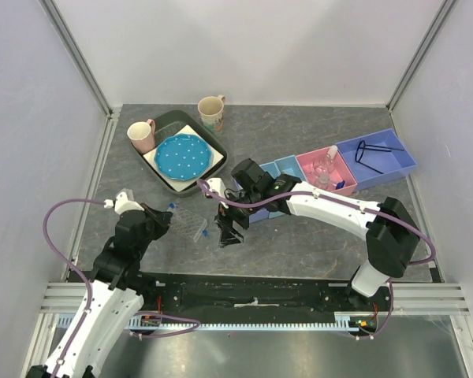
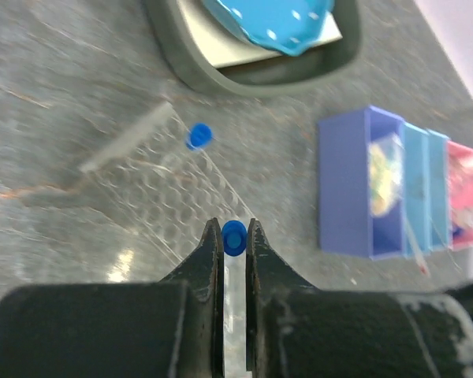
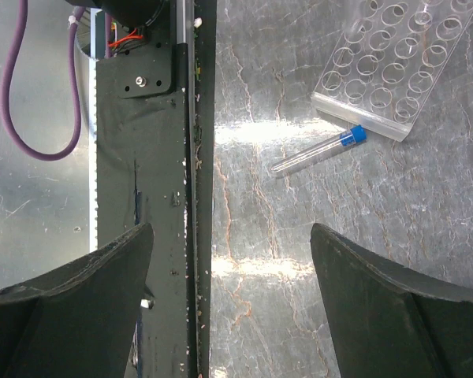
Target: Organize the chemistry lab equipment
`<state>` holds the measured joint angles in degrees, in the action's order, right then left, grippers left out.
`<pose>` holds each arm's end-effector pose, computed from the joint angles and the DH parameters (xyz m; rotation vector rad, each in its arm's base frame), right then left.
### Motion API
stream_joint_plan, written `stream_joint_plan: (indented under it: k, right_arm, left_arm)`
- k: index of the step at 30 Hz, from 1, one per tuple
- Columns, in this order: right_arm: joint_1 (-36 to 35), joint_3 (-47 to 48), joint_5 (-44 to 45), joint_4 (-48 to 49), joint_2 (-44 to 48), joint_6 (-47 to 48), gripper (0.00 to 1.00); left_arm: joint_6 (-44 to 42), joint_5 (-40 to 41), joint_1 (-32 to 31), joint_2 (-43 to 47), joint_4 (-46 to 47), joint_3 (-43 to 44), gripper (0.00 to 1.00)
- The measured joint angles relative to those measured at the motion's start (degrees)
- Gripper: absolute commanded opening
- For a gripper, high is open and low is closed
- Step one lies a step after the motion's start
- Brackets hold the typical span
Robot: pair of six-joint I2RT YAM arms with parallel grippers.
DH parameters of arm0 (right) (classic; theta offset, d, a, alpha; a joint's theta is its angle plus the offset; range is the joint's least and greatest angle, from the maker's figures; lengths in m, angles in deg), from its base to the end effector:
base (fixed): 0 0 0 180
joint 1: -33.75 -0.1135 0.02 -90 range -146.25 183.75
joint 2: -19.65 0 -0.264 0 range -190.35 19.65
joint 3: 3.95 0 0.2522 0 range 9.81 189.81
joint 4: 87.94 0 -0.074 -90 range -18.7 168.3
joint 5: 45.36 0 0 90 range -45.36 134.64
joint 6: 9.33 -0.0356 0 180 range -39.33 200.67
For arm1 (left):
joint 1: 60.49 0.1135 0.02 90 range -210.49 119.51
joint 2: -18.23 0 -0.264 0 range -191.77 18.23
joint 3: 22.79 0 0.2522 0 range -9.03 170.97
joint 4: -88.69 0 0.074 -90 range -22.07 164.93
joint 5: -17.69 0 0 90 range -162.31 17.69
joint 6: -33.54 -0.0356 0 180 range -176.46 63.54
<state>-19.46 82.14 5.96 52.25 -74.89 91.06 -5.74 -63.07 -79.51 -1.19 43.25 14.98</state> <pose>0.1967 0.3001 0.2637 -1.5790 1.9208 1.1483 0.1036 -0.0296 0.2310 -0.6694 1.9798 -0.5916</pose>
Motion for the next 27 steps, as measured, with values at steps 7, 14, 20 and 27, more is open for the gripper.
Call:
stream_joint_plan:
  k: [7,14,20,27]
  right_arm:
    - [0.33,0.02,-1.55,-0.98,0.11,1.70,0.88]
    - [0.52,0.02,-2.08,-1.11,0.11,2.10,0.89]
    - [0.59,0.02,-2.29,-1.25,0.11,2.16,0.89]
    - [0.63,0.02,-2.71,-1.46,0.11,2.45,0.89]
  left_arm:
    - [-3.19,11.19,0.02,-10.03,0.24,1.14,0.02]
    - [-4.61,15.39,0.04,-13.86,3.65,1.07,0.02]
    - [-6.25,16.22,0.04,-16.44,7.74,0.74,0.02]
    - [-7.43,16.20,0.04,-17.68,10.29,-1.40,0.02]
